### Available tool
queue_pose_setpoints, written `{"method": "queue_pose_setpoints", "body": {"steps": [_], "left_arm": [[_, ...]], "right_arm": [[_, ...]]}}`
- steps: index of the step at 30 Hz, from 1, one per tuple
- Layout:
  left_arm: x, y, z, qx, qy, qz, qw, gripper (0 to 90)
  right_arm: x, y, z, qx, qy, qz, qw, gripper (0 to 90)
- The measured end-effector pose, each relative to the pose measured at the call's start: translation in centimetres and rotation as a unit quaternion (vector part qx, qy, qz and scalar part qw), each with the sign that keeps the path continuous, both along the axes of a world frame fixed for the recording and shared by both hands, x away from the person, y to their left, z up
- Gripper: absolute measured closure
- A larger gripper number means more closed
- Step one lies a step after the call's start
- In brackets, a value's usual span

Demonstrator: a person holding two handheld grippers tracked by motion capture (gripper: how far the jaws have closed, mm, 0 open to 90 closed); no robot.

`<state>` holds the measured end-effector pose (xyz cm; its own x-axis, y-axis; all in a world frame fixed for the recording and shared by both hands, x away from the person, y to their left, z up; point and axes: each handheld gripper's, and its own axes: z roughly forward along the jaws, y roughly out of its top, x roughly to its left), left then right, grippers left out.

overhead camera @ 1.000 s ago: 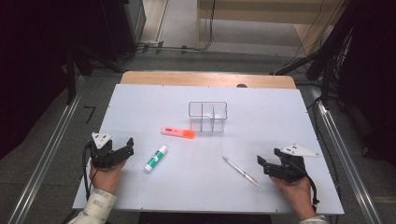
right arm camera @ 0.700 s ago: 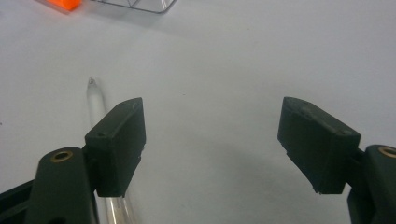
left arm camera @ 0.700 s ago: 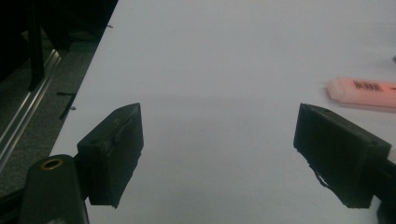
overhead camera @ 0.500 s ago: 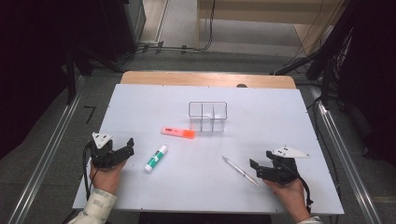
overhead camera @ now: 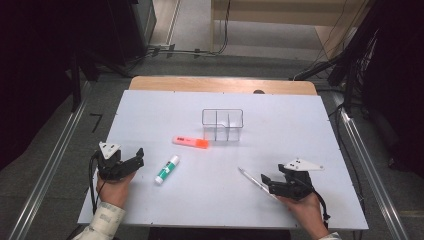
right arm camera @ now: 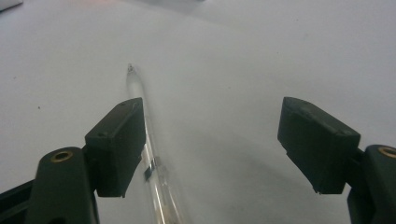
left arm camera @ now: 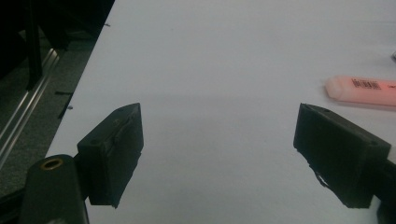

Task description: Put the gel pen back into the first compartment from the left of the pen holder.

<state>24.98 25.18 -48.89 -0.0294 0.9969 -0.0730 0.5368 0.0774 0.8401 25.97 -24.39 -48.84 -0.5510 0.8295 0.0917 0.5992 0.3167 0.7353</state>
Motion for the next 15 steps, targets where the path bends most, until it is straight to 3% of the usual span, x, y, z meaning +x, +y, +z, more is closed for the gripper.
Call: {"method": "queue_pose_setpoints", "body": {"steps": [15], "left_arm": [[0.0, 0.0, 0.0, -0.001, 0.0, 0.0, 1.0, 16.0]], "right_arm": [[-0.3, 1.2, -0.4, -0.009, 0.012, 0.033, 0.9993, 31.4]]}}
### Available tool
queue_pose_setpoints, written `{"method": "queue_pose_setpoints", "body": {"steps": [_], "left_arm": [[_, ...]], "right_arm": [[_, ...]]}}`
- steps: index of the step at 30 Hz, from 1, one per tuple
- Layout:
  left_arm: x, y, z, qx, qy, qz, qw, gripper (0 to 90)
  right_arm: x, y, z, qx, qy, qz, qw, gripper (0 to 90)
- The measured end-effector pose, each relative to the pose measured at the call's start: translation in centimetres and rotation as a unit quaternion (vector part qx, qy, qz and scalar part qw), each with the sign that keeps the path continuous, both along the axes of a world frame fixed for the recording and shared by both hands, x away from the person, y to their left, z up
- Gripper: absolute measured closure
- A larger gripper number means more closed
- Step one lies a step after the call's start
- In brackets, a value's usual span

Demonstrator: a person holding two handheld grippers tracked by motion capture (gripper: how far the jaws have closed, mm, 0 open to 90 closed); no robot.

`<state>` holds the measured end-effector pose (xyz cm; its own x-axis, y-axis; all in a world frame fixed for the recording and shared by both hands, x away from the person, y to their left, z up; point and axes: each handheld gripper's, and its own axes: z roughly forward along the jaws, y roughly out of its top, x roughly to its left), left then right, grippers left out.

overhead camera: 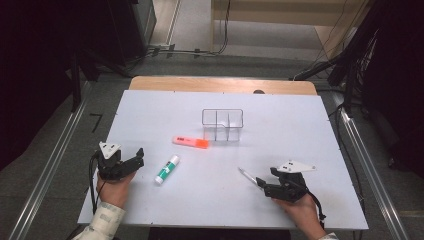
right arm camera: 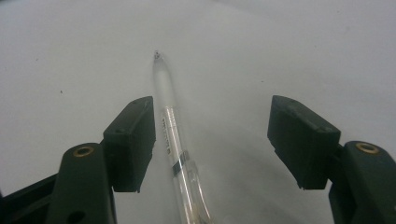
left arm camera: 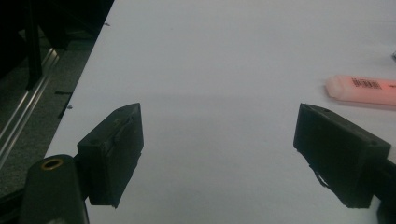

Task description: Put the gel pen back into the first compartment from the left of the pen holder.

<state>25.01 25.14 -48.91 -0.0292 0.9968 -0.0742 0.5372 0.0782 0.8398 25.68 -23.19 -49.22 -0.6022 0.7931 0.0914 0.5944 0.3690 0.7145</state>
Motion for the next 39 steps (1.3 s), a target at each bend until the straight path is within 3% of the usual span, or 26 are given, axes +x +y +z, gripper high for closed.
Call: {"method": "queue_pose_setpoints", "body": {"steps": [15, 30, 39], "left_arm": [[0.0, 0.0, 0.0, -0.001, 0.0, 0.0, 1.0, 16.0], [0.0, 0.0, 0.0, 0.0, 0.0, 0.0, 1.0, 16.0], [0.0, 0.0, 0.0, -0.001, 0.0, -0.001, 1.0, 16.1]], "right_arm": [[-0.1, 0.7, -0.3, -0.016, -0.005, 0.023, 0.9996, 33.4], [-0.1, 1.0, -0.7, -0.03, 0.008, 0.039, 0.9988, 51.8], [-0.2, 1.3, -0.8, -0.042, 0.005, 0.047, 0.998, 57.8]]}}
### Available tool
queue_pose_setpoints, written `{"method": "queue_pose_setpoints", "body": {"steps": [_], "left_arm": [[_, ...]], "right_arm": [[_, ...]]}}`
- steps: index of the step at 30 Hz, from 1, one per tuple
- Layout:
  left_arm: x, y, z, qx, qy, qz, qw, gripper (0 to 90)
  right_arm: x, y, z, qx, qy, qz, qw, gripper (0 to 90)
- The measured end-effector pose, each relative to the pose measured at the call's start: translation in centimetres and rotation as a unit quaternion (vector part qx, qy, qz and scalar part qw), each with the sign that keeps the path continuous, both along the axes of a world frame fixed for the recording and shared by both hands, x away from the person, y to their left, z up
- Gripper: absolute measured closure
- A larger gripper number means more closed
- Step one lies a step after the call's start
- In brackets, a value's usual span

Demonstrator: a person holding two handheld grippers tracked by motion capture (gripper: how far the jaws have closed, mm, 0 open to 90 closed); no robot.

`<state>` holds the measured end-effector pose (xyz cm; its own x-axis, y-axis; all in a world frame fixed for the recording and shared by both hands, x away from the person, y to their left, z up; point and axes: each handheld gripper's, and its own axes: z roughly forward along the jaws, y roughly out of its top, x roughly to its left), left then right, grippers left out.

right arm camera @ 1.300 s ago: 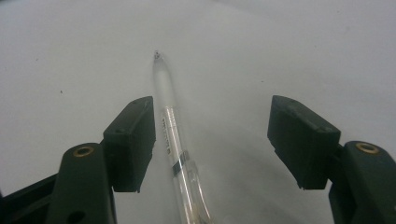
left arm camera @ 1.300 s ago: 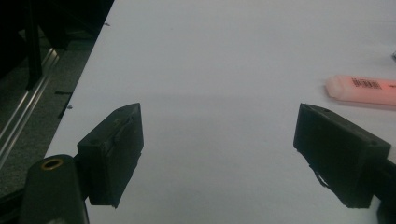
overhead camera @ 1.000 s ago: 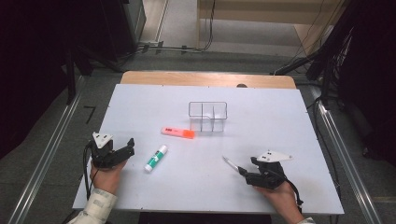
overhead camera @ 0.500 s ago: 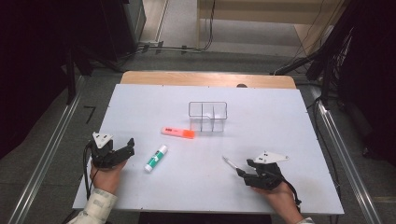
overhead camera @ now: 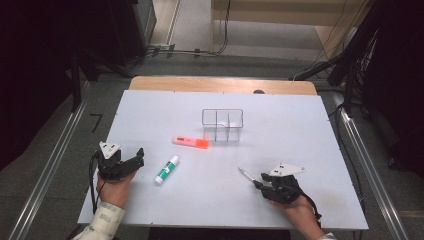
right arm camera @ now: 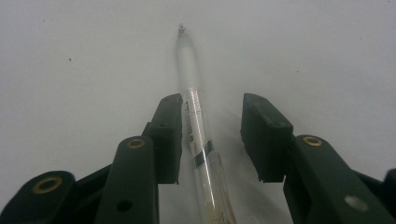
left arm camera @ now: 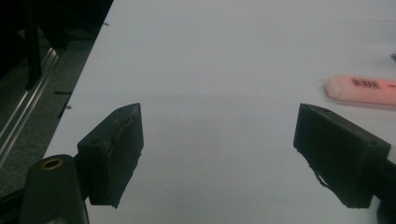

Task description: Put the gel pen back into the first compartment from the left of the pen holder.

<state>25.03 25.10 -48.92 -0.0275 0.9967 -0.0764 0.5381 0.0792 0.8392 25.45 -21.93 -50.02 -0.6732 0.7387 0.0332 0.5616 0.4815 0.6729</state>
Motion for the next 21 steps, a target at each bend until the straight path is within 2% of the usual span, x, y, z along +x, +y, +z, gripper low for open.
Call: {"method": "queue_pose_setpoints", "body": {"steps": [11, 21], "left_arm": [[0.04, -0.04, -0.02, 0.002, 0.0, 0.001, 1.0, 16.0], [0.07, -0.19, -0.04, 0.004, 0.002, -0.002, 1.0, 16.1]], "right_arm": [[-0.22, 0.5, -0.25, -0.022, -0.014, 0.012, 0.9996, 67.8], [-0.33, 0.71, -0.36, -0.022, -0.017, 0.017, 0.9995, 75.3]]}}
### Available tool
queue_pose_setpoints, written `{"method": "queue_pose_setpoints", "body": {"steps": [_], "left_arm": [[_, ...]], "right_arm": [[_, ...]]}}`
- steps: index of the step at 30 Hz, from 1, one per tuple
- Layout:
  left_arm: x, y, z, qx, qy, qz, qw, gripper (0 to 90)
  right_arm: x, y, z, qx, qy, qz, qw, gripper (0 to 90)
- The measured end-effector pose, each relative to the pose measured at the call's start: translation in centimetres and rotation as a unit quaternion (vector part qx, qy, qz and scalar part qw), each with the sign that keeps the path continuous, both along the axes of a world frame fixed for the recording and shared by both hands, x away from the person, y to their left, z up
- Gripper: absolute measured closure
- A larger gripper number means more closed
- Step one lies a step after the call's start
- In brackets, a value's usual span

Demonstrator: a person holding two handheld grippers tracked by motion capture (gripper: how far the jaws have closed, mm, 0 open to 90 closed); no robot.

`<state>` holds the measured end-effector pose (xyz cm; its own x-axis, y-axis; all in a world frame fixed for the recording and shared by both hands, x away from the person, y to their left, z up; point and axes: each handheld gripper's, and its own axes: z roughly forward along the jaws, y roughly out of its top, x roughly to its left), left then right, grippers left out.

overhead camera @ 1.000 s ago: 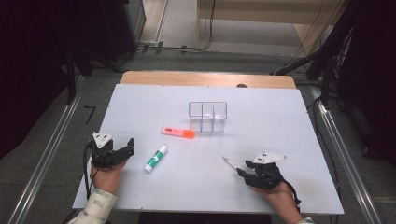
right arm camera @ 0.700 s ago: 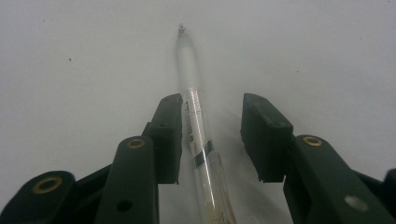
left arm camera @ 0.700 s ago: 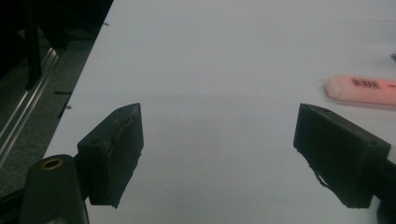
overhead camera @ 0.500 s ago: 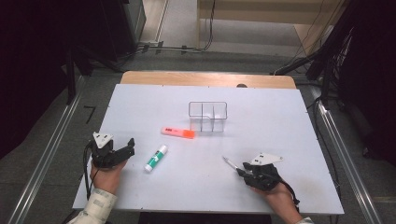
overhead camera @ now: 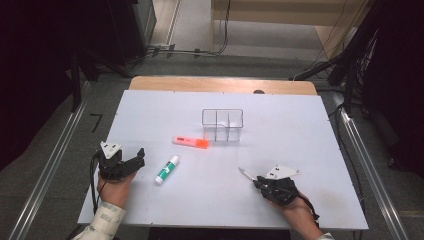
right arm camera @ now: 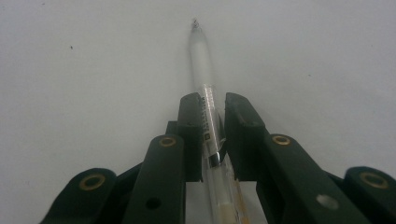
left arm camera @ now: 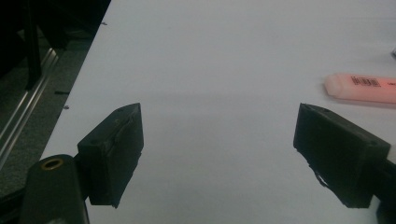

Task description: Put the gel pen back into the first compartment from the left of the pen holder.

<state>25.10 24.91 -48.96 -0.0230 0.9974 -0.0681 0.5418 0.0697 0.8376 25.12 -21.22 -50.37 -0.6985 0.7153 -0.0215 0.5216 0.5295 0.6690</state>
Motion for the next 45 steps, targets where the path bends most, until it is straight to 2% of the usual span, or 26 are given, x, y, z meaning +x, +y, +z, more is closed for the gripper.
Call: {"method": "queue_pose_setpoints", "body": {"steps": [10, 18, 45], "left_arm": [[0.02, -0.19, 0.0, 0.0, -0.001, -0.003, 1.0, 16.5], [0.0, -0.22, 0.02, 0.0, -0.001, -0.005, 1.0, 16.6], [-0.08, -0.67, 0.14, -0.004, -0.003, -0.013, 0.9999, 18.3]], "right_arm": [[0.02, 0.08, 0.05, -0.006, -0.003, 0.005, 1.0, 77.6], [0.12, 0.02, 0.16, 0.001, 0.0, 0.002, 1.0, 77.7], [0.01, -0.25, 0.94, 0.017, -0.025, -0.004, 0.9996, 77.7]]}}
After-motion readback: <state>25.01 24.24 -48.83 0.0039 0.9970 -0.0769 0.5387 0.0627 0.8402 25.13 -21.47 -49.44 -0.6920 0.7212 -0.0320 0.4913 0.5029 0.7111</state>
